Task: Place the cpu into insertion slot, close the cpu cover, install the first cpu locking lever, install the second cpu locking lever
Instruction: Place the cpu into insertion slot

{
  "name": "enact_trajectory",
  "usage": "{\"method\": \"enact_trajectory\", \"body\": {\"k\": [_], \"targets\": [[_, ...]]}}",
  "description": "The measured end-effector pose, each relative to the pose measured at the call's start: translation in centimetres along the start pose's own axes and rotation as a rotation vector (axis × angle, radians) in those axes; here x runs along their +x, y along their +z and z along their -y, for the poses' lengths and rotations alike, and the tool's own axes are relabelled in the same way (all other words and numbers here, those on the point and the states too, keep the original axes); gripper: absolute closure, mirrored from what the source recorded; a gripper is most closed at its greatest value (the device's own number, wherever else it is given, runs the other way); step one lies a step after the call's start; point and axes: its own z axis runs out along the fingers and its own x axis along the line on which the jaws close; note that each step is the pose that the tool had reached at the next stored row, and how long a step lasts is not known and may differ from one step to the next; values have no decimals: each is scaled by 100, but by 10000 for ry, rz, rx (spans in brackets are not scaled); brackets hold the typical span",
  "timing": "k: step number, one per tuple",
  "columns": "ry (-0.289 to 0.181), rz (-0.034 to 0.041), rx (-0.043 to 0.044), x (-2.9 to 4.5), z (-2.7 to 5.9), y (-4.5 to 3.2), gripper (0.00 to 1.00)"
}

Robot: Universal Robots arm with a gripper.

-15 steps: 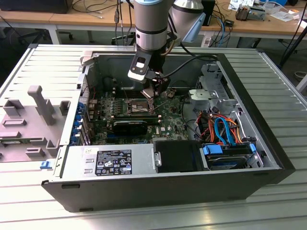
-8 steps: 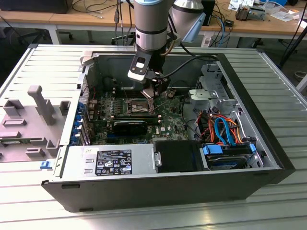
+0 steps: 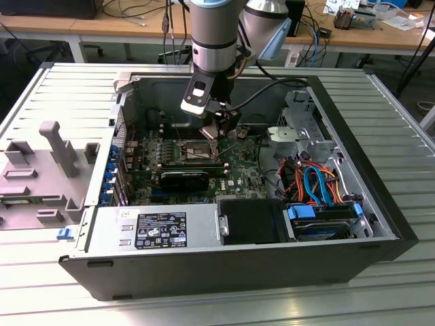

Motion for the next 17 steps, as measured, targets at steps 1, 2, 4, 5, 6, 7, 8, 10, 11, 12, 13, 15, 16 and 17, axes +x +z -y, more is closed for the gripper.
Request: {"method": "enact_trajectory", "body": {"k": [1,2,4,5,6,7,8,10,11,12,13,15,16,17], "targets": [[6,1,0,0,0,1,46],[12,1,-1,0,0,1,46],[21,2,0,0,0,2,46],[26,2,-1,0,0,2,46],[33,2,-1,0,0,3,46],[37,3,0,0,0,3,46],[41,4,-1,0,0,3,46],[52,4,-1,0,0,4,46],[57,5,-1,0,0,4,46],[60,5,-1,0,0,4,46],[67,6,-2,0,0,5,46],[77,7,-1,0,1,6,46],[81,7,-2,0,0,6,46],[87,8,-2,0,1,6,46]]}}
